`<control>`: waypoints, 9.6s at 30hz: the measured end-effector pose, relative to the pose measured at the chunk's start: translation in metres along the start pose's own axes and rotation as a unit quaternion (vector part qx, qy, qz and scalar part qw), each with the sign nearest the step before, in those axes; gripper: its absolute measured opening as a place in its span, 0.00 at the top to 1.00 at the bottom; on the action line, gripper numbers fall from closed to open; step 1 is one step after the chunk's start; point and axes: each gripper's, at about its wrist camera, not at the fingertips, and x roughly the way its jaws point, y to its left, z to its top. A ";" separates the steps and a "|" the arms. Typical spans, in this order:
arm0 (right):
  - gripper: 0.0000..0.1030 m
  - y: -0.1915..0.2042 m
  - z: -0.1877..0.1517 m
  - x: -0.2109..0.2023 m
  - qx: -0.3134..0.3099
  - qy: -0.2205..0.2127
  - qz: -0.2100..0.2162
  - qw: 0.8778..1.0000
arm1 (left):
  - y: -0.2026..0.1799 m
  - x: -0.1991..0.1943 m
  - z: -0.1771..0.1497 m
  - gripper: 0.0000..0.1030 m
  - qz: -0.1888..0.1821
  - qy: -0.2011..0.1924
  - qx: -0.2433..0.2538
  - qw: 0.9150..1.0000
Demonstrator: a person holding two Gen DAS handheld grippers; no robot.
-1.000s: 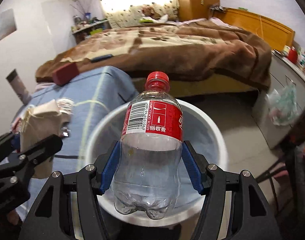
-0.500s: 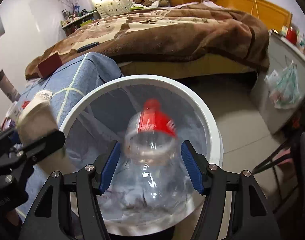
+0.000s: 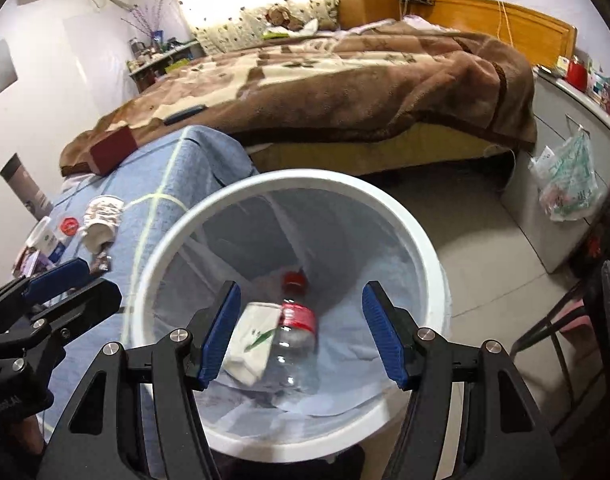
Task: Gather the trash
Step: 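Drop the bottle into the white bin with the right tool while the left tool drops the bag, then grasp the patterned paper cup with the right tool while the left tool grasps the white foam net, then carry the cup to the bin with the right tool while the left tool carries the foam net, then release the cup into the bin with the right tool while the left tool releases the foam net, then grasp the brown chocolate wrapper with the right tool while the left tool grasps a red Drink Milk can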
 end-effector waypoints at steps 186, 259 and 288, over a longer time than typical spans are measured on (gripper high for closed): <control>0.52 0.015 0.003 -0.002 0.014 -0.046 -0.024 0.999 | 0.013 -0.012 0.003 0.75 -0.004 -0.014 0.013 1.000; 0.41 0.162 -0.016 0.033 -0.077 0.018 0.089 0.993 | 0.219 -0.125 -0.090 0.34 0.181 -0.060 -0.192 0.963; 0.45 0.219 -0.009 0.076 -0.141 0.060 0.051 0.987 | 0.272 -0.094 -0.094 0.31 0.151 -0.024 -0.244 0.958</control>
